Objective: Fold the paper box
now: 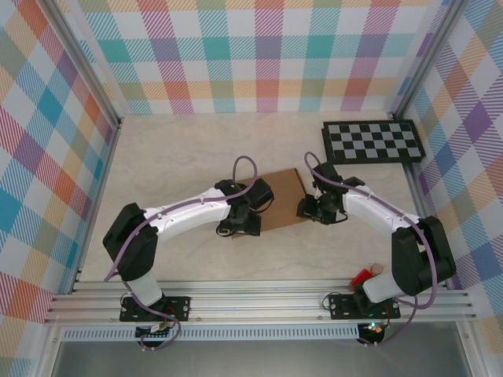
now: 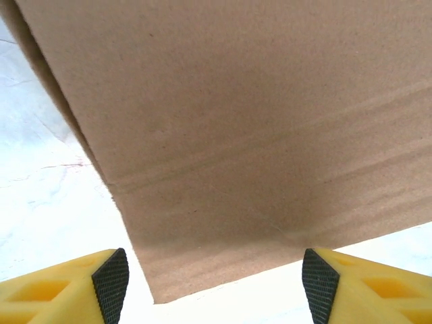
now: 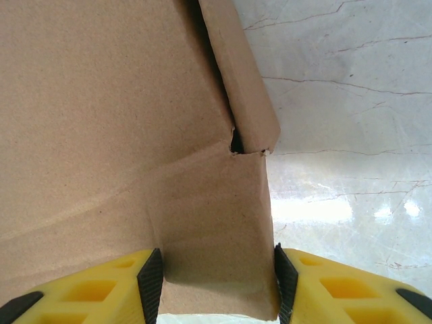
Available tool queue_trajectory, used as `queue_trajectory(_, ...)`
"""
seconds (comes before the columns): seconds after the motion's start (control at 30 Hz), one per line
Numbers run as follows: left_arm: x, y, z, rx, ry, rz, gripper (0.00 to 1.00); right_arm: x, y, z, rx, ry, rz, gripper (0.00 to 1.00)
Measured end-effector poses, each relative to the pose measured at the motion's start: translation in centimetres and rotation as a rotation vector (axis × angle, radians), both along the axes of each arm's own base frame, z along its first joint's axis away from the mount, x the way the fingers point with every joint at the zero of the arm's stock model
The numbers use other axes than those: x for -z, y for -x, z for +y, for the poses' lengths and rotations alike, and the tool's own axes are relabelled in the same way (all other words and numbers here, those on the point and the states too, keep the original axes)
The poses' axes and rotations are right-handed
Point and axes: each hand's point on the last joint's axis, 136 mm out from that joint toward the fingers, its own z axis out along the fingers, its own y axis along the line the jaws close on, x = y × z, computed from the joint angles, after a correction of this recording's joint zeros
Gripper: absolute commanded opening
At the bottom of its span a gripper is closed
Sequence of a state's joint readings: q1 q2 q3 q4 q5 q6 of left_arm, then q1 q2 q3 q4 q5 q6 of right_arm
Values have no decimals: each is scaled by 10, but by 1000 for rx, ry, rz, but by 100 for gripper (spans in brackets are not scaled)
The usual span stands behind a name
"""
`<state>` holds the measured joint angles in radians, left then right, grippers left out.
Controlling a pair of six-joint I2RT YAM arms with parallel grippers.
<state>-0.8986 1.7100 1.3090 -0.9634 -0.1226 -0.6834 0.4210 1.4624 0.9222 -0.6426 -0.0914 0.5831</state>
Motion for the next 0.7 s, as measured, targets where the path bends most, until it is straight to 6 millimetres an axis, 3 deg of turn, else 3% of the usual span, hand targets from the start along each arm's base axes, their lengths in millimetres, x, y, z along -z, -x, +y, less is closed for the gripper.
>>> queue_trajectory(0.17,-6,-1,6,-7,4,-20,72,0,0,1,-1,-3,2,48)
queue_trajectory(0.3,3,2,9,-15,8,-4,70,0,0,1,-1,-3,2,49)
queue_trajectory(0.7,15,0,-4,-15,19,39,65,1,0,0,0,-1,5,48)
